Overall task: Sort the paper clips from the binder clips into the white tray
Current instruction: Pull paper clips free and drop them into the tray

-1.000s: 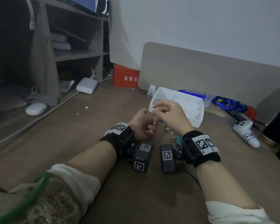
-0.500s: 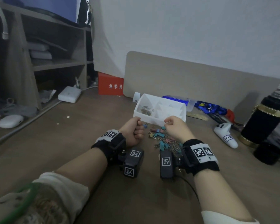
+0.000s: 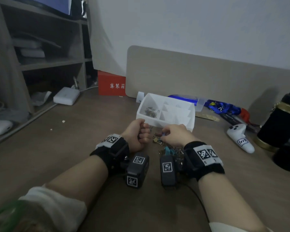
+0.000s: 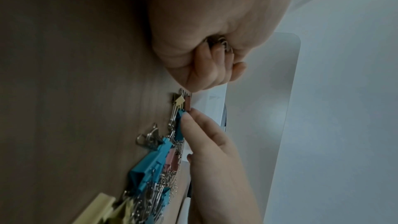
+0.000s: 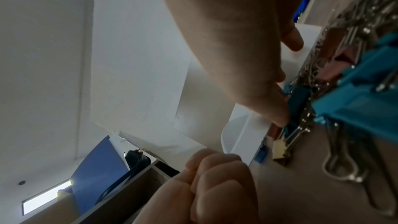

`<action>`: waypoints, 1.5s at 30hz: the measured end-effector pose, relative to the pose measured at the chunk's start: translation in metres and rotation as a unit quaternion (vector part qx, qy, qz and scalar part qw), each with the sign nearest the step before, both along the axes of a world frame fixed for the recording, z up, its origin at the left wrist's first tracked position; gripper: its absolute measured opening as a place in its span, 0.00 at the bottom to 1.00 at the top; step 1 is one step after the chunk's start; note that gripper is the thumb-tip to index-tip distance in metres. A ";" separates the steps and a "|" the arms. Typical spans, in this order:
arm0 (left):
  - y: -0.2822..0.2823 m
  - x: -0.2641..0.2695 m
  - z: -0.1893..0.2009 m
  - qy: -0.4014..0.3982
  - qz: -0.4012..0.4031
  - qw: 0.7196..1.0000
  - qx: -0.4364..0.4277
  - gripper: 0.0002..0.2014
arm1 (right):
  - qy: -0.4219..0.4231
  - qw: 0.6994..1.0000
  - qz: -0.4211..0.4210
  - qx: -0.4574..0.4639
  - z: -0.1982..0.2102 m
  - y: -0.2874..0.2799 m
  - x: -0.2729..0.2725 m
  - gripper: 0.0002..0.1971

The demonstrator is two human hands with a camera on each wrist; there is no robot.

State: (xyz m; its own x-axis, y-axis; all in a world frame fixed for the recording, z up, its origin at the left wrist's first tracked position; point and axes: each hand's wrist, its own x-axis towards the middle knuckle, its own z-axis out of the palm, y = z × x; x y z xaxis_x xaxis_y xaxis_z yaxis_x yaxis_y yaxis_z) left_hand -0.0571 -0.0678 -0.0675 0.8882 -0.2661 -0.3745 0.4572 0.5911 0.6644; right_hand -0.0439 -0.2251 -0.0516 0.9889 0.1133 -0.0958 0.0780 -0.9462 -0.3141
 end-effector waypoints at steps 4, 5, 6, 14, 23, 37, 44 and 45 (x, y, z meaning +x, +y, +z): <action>0.000 0.001 -0.001 0.003 -0.012 1.000 0.000 0.25 | -0.022 1.000 0.004 0.002 -0.002 0.000 0.000 0.03; 0.000 0.001 -0.001 0.003 -0.013 1.000 -0.001 0.25 | -0.023 1.000 0.004 0.001 -0.003 0.000 -0.001 0.03; 0.000 0.000 -0.001 0.004 -0.014 1.000 -0.002 0.26 | -0.023 1.000 0.002 -0.001 -0.003 0.000 -0.001 0.05; 0.001 -0.001 0.000 0.008 -0.017 1.000 0.007 0.27 | -0.053 0.998 -0.001 0.039 -0.002 0.000 -0.004 0.05; 0.000 -0.002 0.001 0.009 -0.019 1.000 0.024 0.22 | -0.014 0.999 -0.002 0.053 -0.003 0.002 -0.004 0.08; -0.001 -0.003 0.002 0.001 -0.024 0.999 0.031 0.21 | -0.025 0.999 0.026 0.022 -0.004 0.003 -0.007 0.08; -0.001 -0.003 0.001 0.002 -0.024 0.999 0.033 0.21 | -0.048 0.998 0.038 -0.007 -0.001 0.007 -0.011 0.02; -0.001 -0.003 0.001 0.002 -0.024 0.999 0.033 0.21 | -0.052 0.998 0.039 -0.010 -0.001 0.008 -0.011 0.03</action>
State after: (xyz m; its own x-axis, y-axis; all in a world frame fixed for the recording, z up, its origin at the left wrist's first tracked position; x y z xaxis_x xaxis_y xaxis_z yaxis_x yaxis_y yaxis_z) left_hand -0.0597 -0.0686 -0.0665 0.8736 -0.2824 -0.3962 0.4865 0.5238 0.6993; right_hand -0.0549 -0.2172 -0.0524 0.9817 0.1903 0.0041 0.1837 -0.9417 -0.2818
